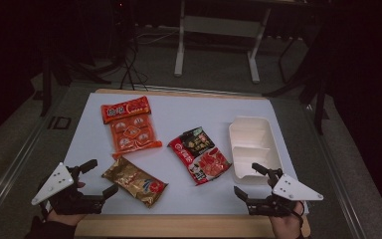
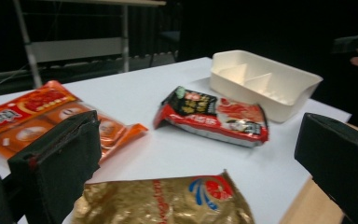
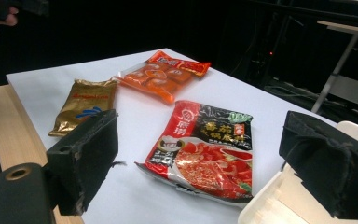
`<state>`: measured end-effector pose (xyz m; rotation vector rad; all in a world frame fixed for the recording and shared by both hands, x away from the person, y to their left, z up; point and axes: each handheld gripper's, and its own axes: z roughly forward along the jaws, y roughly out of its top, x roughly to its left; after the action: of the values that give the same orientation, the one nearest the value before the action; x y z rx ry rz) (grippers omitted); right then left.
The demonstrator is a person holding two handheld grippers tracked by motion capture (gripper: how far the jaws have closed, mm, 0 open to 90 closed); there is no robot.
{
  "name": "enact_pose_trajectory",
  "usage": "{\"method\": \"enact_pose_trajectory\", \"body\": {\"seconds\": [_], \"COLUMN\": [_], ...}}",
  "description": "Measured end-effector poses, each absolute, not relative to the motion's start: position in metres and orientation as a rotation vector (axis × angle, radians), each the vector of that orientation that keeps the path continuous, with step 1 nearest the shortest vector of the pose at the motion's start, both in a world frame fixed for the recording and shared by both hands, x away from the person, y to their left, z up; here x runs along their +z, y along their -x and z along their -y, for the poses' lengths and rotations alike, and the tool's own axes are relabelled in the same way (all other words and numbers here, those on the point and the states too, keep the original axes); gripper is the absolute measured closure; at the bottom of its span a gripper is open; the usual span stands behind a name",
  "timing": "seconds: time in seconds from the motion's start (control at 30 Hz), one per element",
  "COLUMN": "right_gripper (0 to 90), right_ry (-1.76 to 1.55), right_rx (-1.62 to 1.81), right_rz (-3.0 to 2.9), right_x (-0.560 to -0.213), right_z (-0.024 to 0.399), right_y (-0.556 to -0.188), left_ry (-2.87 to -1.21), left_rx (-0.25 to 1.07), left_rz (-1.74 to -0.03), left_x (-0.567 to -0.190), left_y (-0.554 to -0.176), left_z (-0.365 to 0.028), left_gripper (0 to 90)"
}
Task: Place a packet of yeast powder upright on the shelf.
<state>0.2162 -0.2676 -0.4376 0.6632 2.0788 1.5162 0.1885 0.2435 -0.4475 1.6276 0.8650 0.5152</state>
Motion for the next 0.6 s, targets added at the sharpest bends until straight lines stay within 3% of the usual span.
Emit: {"method": "enact_pose_trajectory", "body": {"seconds": [0.6], "right_gripper": [10.8], "right_ry": [-0.684], "right_rx": [1.573], "right_rz": [-2.042], "right_x": [-0.436], "right_z": [0.267], "right_y": [-0.215], "left_ry": [-1.725], "left_rx": [0.555], "left_rz": [-1.056], "left_x": [-0.461], "left_y": [-0.223], "left_z": [-0.26], "left_gripper": [10.3]}}
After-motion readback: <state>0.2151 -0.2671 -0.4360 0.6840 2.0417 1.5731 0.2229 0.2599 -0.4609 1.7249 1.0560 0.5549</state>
